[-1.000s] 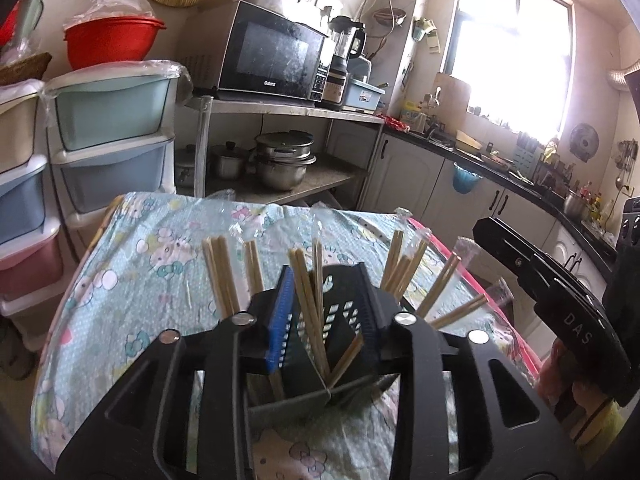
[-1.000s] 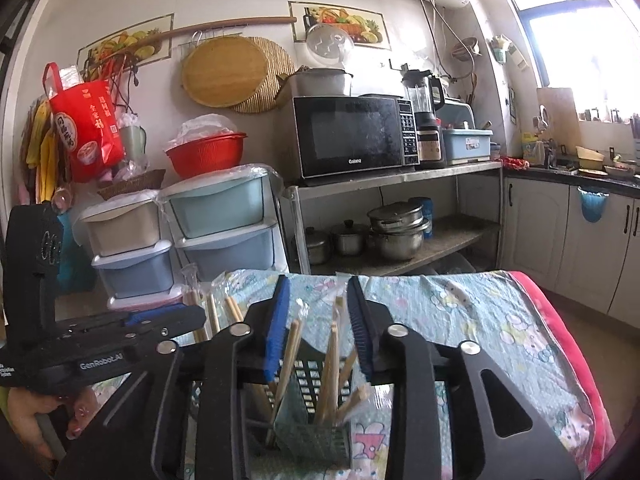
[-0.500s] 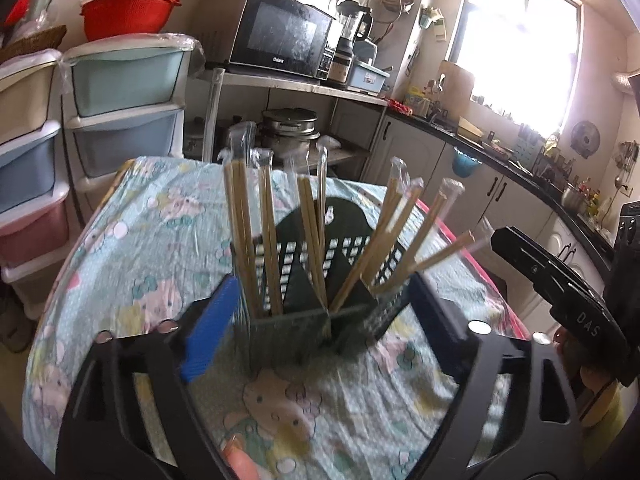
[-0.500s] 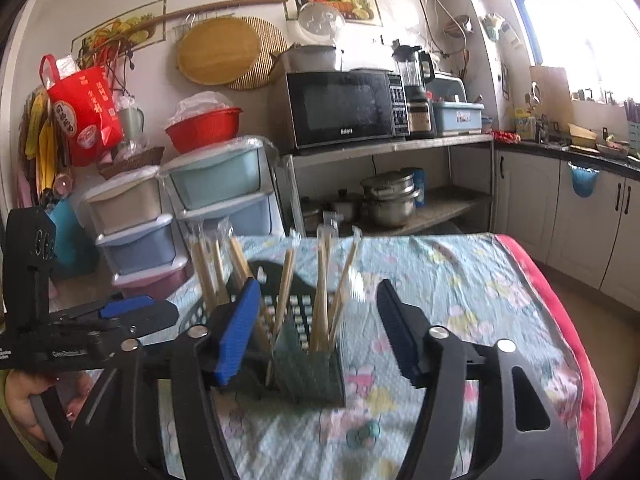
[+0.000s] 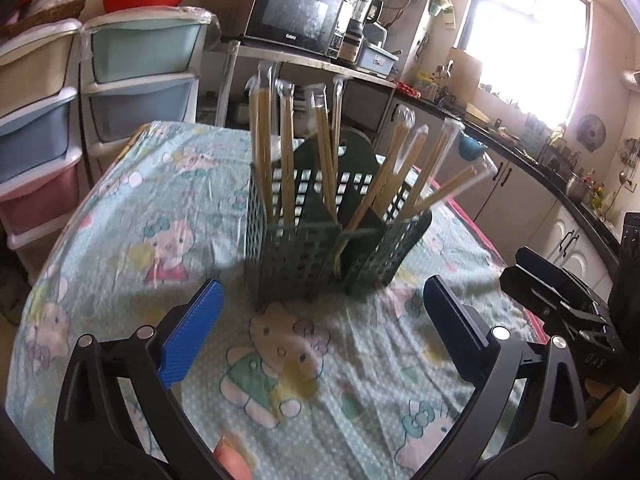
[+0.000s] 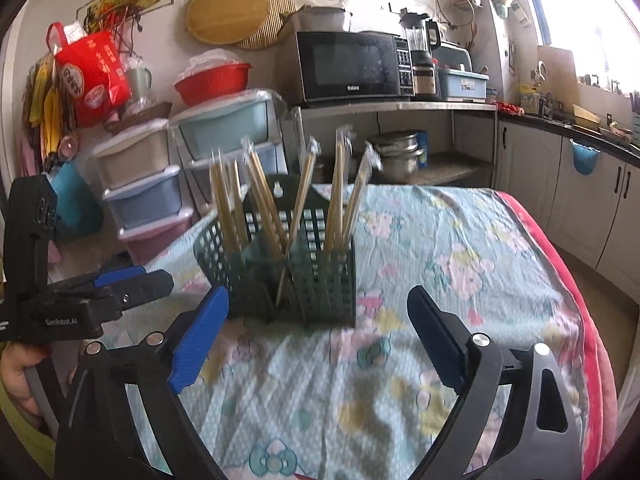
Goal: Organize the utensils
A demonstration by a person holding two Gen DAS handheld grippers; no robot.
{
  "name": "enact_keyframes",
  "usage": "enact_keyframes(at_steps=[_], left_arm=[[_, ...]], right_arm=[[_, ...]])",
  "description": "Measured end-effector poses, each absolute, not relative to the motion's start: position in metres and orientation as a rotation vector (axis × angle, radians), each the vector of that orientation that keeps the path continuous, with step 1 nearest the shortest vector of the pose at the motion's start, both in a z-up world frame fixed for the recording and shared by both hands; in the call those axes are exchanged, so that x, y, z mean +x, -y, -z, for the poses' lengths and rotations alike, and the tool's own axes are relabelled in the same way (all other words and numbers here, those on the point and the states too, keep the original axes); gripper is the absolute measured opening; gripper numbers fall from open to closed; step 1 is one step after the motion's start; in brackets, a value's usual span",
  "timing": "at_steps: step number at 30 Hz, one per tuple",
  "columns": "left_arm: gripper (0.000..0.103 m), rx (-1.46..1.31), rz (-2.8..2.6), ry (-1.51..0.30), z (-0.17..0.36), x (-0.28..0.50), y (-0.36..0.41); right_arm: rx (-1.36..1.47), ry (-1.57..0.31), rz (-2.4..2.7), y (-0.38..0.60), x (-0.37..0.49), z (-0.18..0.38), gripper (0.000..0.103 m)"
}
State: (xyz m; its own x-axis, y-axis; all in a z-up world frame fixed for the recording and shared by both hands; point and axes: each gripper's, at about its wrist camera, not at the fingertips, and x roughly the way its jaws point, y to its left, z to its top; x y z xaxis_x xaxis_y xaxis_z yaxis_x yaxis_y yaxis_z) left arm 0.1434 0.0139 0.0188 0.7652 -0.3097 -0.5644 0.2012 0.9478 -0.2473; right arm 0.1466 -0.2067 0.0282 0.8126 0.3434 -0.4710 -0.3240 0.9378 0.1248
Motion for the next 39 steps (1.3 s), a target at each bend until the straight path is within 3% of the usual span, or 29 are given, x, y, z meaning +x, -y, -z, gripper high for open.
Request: enact_keyframes(at_steps=[12,28,39], left_arm=[[0.092,-0.157,0.250,-0.569,0.010,0.111,-0.006],[0.092,-0.097,0.239,-0.378,0.016,0.081,0.004],[0.093,-0.088,0.232,-0.360,0.021,0.076,0.004]], right_arm=[[0.032,-0.507,-0.308,0.209,0.122,0.002,0.093],[0.012,-0.222,-0.229,0.206,0.069,0.007,0.096],[0.043,-0.201,-0.198,0.215,0.065,0.016,0.097]])
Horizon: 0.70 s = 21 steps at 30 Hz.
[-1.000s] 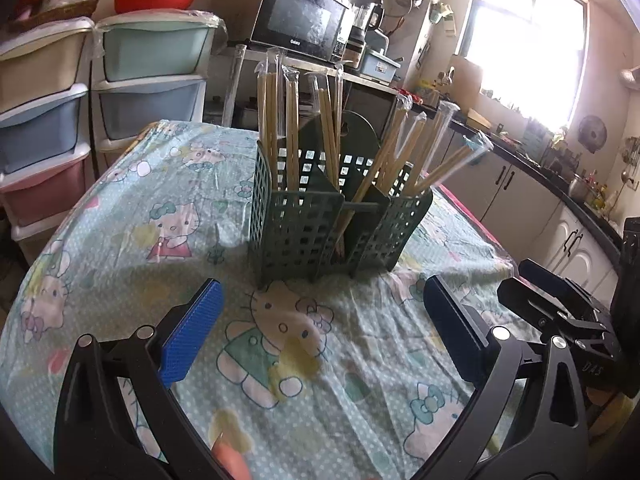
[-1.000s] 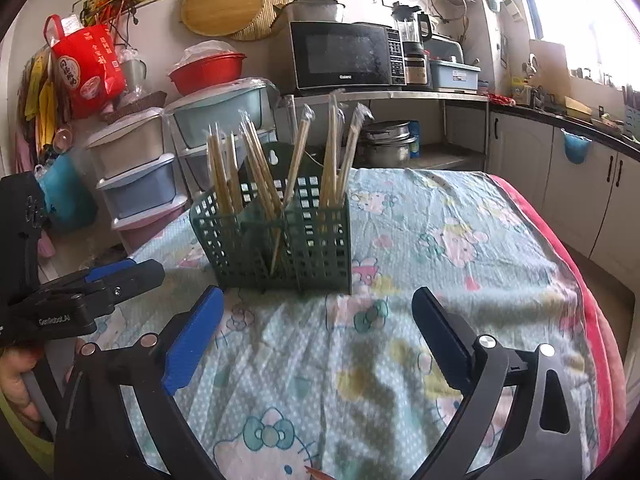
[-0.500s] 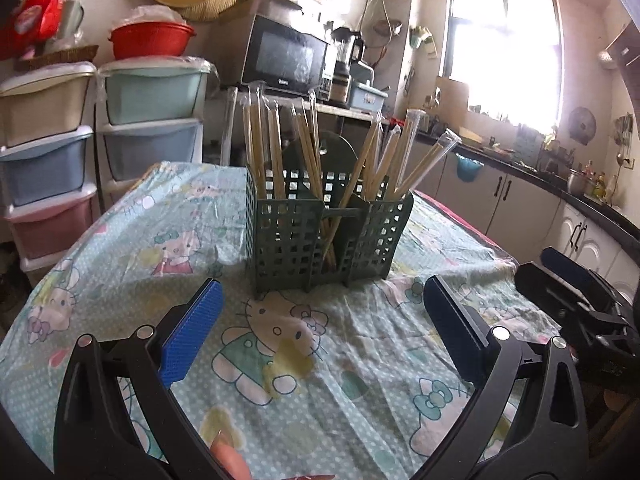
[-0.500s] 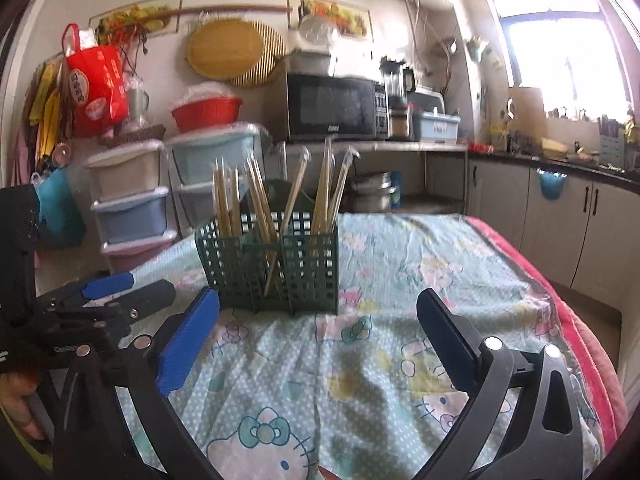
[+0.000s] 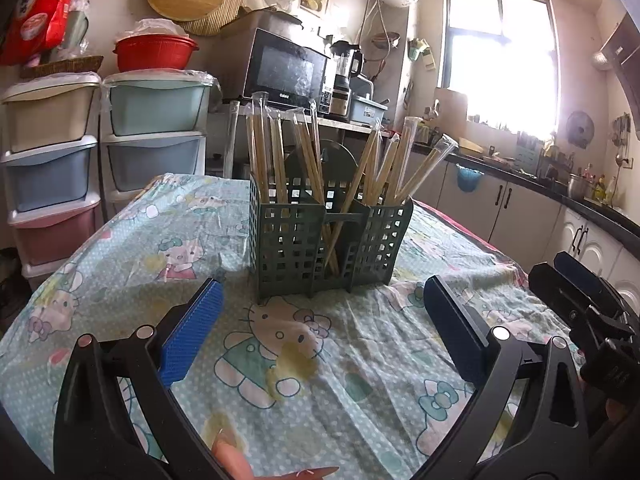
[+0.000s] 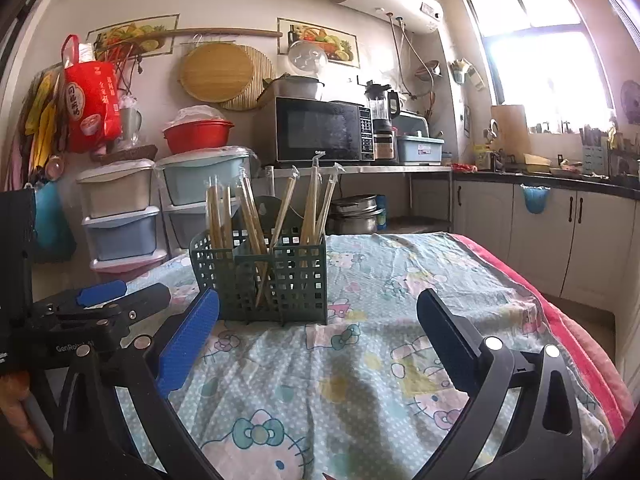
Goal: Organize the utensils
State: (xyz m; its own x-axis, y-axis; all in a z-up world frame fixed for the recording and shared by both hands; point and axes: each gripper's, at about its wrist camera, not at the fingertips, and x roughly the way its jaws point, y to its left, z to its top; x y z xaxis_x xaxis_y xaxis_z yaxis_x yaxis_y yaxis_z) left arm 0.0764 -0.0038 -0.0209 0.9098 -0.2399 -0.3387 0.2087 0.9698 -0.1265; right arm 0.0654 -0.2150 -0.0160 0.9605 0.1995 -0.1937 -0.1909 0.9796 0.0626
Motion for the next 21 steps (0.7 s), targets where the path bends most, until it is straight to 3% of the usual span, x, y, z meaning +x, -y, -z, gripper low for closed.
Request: enact_keyframes(at_steps=[21], left_arm=[[0.093,-0.088,0.230,-0.360,0.0208,0.0761,0.0035]], right_arm=[[0.045,-0.195,-0.191,0.2151,0.0622,0.0170,0.097]])
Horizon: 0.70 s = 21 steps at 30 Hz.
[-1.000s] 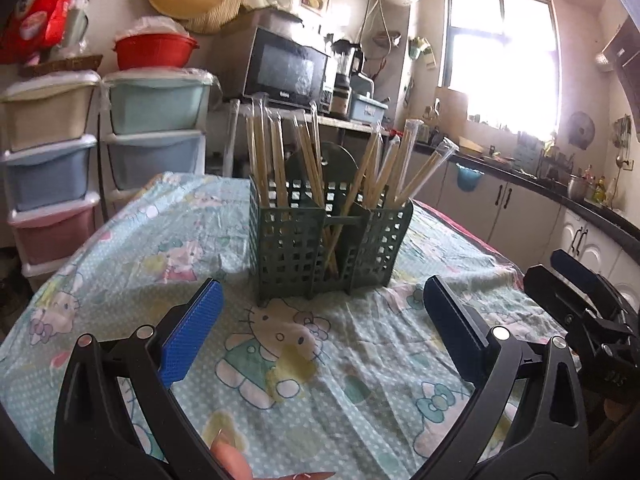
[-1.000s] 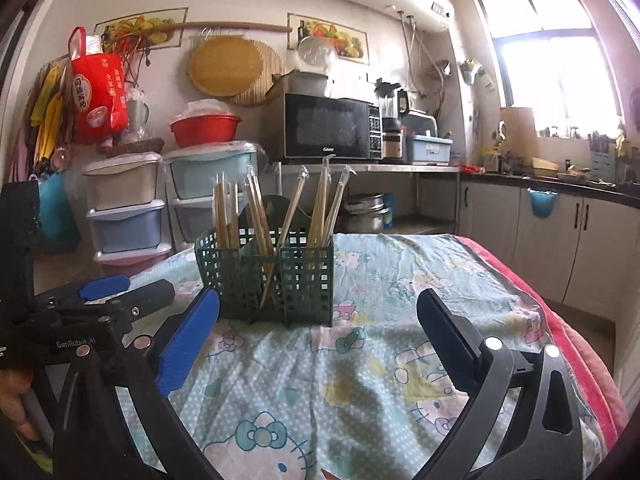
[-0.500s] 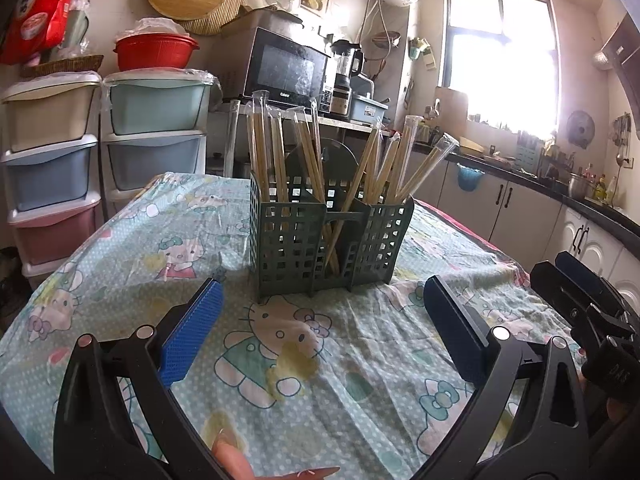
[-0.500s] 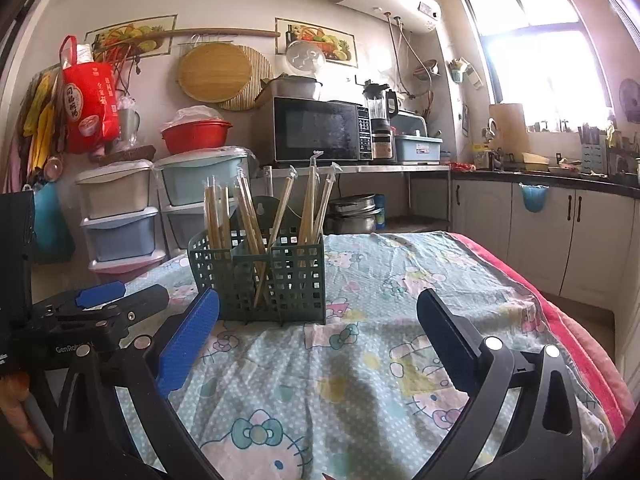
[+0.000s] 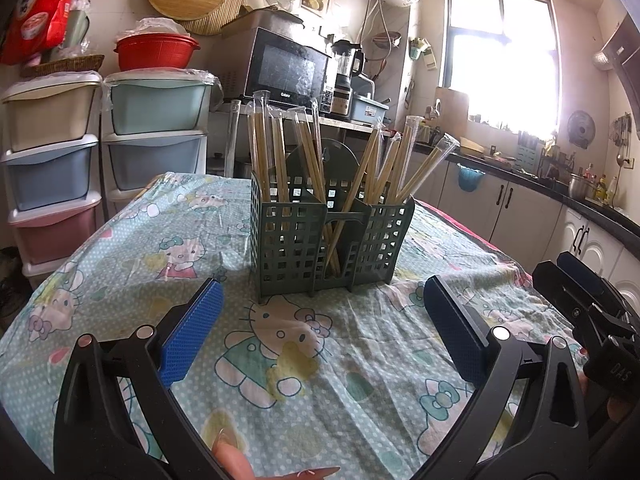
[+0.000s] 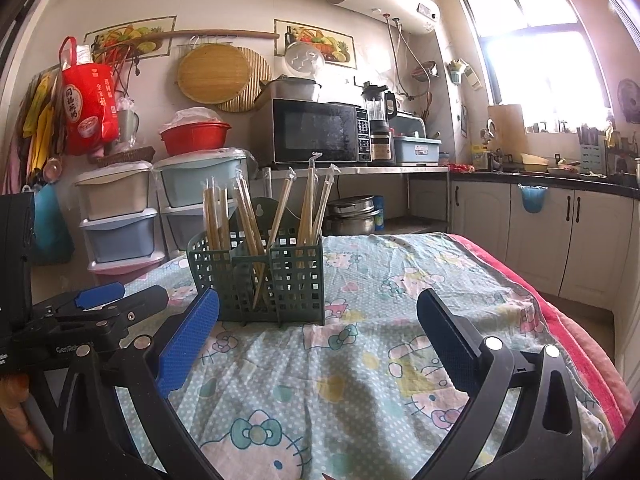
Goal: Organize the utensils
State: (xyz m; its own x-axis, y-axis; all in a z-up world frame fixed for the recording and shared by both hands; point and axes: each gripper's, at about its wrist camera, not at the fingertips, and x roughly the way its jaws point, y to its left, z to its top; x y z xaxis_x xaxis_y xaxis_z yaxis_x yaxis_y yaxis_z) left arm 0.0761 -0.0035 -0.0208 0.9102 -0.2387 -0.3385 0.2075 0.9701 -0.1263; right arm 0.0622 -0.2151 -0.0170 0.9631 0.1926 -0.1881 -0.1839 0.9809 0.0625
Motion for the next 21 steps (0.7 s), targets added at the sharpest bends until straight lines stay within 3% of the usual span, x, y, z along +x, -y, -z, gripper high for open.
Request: enact_keyframes(at_steps=[21], left_arm=[[0.093,-0.090,0.233,-0.361,0.0214,0.0761,0.0028]], right_arm=[[0.045,-0.192,-0.191,0.2145,0.0599,0.0167,0.097]])
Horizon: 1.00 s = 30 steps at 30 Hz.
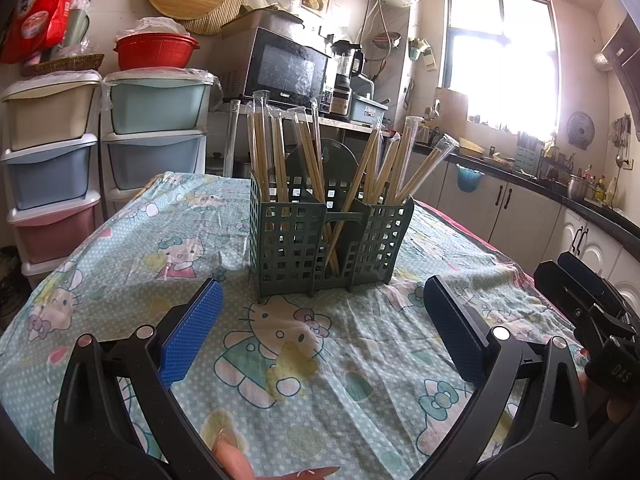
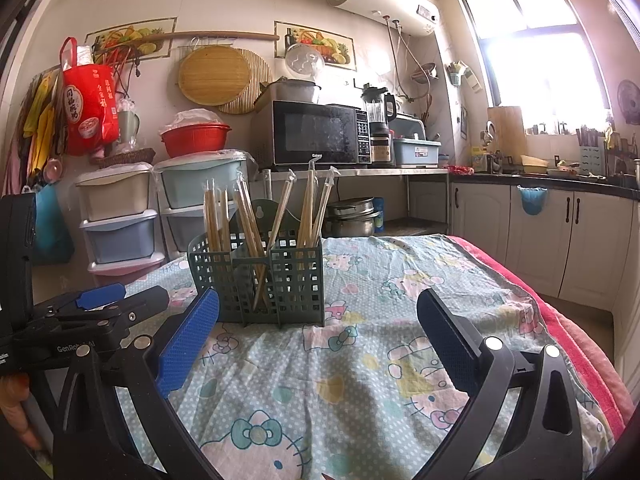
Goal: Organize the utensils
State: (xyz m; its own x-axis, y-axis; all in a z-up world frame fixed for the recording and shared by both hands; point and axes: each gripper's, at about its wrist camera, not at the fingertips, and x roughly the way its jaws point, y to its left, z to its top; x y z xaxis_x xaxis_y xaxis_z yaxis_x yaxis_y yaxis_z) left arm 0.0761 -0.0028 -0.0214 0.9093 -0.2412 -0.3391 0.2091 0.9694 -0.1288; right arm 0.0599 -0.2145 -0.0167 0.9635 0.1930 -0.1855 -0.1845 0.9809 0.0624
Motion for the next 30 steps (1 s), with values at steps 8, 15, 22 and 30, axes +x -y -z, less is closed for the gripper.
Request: enact_keyframes(at_steps=[8,15,22,30], left_arm=[[0.093,-0.090,0.232,-0.361,0.0213,0.0760,0.0027],[0.093,-0.089,0.233,-0.362,0.0216,0.0761,0.0027],[0.093,-0.087,0.234,-0.368,0.0225,0.0770,0.0033],[0.093,-0.097,0.268,-0.383,0.0268,0.0800,0.0043]], right_arm=[[0.044,-0.191,-0.190,0.2146,0.0598,0.0168,0.097],[0.045,-0.191,-0.190,0.2149,0.0597,0.0168,0.097],[0.044,-0.192,-0.190,0.2149,0.0596,0.0168,0.097],[0.046,-0.193,-0.189,0.2153,0.0588,0.0166,0.097]])
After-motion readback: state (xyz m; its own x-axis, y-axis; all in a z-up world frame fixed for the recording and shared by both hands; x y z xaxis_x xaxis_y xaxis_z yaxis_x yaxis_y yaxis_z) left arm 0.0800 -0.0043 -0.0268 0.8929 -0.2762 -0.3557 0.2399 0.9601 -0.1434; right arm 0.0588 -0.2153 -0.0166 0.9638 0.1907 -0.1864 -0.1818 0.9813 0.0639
